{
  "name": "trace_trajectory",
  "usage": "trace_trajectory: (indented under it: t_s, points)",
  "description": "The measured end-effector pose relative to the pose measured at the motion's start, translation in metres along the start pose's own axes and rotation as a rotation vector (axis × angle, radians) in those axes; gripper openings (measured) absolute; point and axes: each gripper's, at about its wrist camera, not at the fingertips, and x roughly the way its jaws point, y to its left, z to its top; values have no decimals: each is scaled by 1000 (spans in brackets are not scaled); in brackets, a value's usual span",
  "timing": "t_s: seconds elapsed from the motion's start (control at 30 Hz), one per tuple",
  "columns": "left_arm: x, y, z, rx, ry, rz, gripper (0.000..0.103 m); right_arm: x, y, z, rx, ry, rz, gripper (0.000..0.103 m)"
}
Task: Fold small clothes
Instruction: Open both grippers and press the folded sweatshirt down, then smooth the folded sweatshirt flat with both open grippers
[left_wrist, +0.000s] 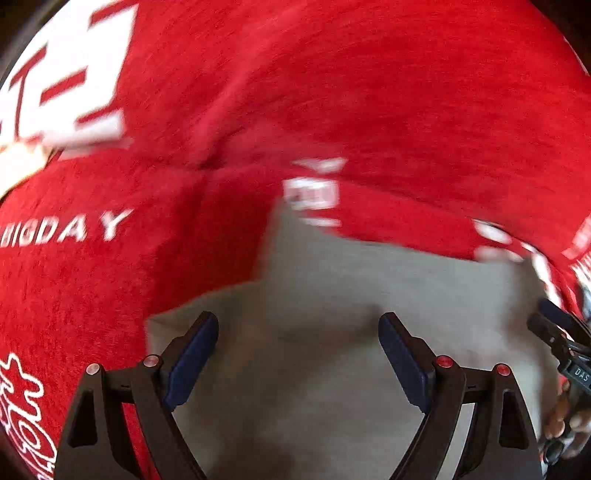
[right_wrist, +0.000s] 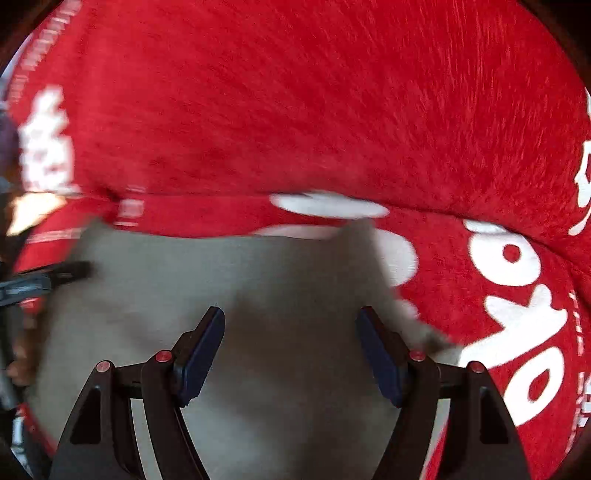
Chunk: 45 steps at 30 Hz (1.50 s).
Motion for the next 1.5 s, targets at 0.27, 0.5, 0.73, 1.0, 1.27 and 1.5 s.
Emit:
trace_trajectory:
  t_s: [0.27,0.5,0.73,1.0,1.27,1.5]
  points:
    - [-13,49,-6,-98,-41,18,89,-17,-81,-14,308,-21,-117,78]
    - [-72,29,-25,-41,-189,14,89,-71,-14,-38,148,-128,-113,80]
    - [-14,-21,-10,100,-52,38,89,-28,40,-46,50,-8,-97,80]
    - [-54,65,-19,-105,-141,106,101,-60,0,-65,122,-48,-280,81]
    - [-92,4,-100,106,-210,58,101,-56,110,-71,-39,-52,-123,82]
    - [-70,61,-113,-64,-108,35,103,-56,40,-89,100,-44,-144,82]
